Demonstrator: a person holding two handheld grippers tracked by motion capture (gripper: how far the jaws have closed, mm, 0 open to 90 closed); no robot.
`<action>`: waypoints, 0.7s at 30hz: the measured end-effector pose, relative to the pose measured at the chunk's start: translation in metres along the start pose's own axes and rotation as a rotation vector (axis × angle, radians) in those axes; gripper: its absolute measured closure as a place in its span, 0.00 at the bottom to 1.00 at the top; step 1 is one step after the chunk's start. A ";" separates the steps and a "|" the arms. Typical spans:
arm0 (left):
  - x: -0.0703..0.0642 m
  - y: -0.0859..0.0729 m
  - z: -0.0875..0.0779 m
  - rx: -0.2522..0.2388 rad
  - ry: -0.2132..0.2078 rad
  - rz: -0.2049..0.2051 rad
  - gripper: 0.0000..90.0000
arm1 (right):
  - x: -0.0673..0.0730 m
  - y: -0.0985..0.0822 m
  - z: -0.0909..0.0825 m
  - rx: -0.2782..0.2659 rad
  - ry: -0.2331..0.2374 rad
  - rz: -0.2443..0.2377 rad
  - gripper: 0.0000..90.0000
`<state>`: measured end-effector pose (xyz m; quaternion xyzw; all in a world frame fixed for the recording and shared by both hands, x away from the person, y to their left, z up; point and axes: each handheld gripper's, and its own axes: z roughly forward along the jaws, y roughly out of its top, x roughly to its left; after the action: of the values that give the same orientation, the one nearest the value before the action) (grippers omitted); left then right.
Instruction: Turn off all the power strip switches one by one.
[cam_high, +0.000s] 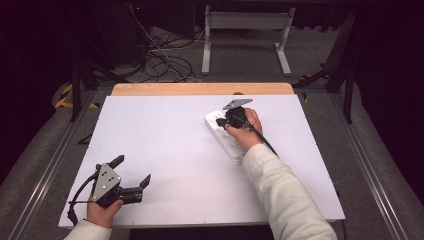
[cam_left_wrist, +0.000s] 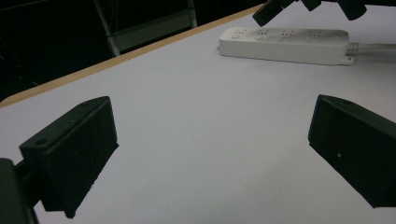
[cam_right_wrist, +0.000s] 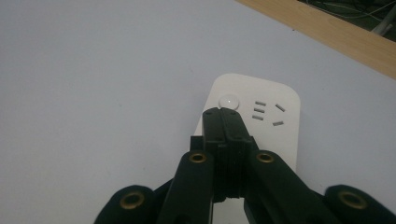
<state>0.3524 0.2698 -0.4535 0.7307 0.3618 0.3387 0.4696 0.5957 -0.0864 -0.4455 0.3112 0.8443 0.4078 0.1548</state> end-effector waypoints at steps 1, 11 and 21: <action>0.000 0.000 0.000 -0.001 0.002 0.004 0.02 | 0.000 0.000 0.001 0.002 0.000 0.004 1.00; 0.000 0.000 0.000 0.000 0.002 0.003 0.02 | 0.001 -0.004 0.009 0.037 -0.001 0.014 1.00; 0.000 0.000 0.000 -0.001 0.001 -0.002 0.02 | 0.001 -0.005 0.012 0.058 -0.004 0.028 1.00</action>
<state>0.3526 0.2696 -0.4537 0.7299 0.3629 0.3387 0.4699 0.5991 -0.0812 -0.4565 0.3282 0.8511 0.3844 0.1417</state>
